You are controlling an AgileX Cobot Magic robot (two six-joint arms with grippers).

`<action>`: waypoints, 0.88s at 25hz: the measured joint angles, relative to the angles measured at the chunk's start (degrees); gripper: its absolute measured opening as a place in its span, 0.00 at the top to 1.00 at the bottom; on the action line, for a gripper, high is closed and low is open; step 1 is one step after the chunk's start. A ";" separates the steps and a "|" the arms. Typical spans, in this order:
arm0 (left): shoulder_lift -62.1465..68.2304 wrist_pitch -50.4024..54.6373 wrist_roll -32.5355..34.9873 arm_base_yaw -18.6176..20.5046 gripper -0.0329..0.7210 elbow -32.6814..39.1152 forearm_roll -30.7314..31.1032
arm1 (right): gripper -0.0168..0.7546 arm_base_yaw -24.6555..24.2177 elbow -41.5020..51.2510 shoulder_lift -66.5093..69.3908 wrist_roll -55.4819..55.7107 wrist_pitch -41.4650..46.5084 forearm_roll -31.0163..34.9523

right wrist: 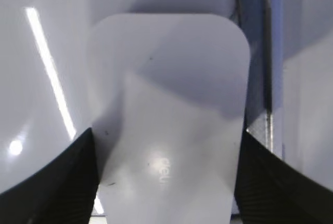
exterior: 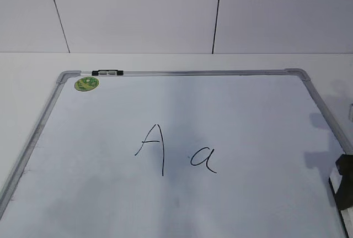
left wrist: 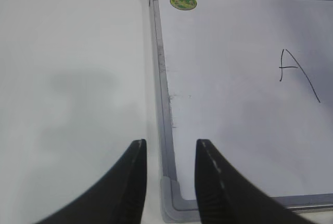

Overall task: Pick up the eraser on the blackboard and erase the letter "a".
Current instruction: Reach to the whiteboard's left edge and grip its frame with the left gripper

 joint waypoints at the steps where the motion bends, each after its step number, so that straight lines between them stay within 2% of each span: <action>1: 1.11 0.00 0.00 0.00 0.64 -0.15 -0.16 | 0.29 0.00 0.00 0.12 0.00 0.00 0.78; 16: 30.24 0.18 0.00 0.00 0.64 -15.42 -1.20 | 0.29 0.00 0.00 0.12 0.00 -0.33 3.23; 22: 40.93 -3.96 0.00 0.00 0.64 -17.67 -1.41 | 0.29 0.00 0.00 0.12 0.00 -0.33 3.44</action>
